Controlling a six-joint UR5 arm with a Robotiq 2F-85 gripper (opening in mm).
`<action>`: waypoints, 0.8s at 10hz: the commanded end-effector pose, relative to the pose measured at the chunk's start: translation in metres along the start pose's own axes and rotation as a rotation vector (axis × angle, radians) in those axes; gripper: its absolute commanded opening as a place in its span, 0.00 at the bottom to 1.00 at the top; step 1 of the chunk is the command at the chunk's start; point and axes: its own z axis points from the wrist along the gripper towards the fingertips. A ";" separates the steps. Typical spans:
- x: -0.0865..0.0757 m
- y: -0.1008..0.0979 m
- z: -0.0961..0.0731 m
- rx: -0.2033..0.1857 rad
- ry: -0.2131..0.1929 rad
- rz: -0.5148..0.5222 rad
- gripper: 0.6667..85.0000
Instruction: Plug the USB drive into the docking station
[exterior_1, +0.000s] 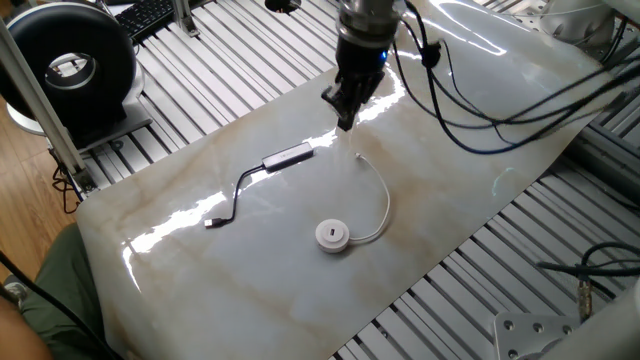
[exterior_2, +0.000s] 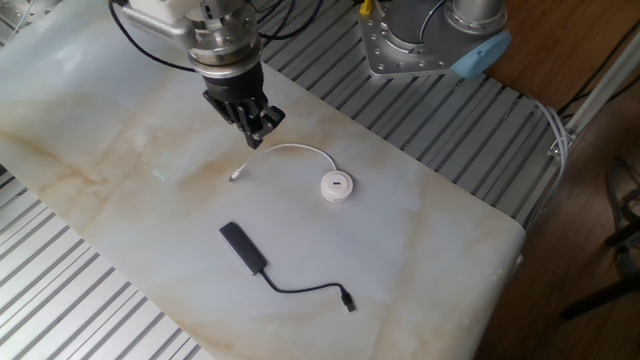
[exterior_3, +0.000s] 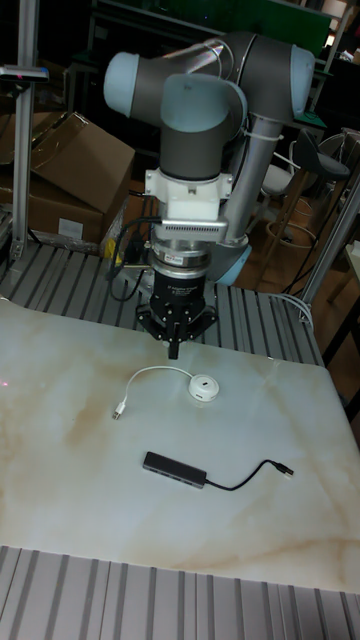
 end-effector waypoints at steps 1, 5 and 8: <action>0.002 -0.003 0.018 -0.023 -0.050 -0.055 0.01; 0.001 -0.040 0.020 0.116 -0.053 -0.165 0.01; 0.000 -0.041 0.021 0.118 -0.067 -0.163 0.01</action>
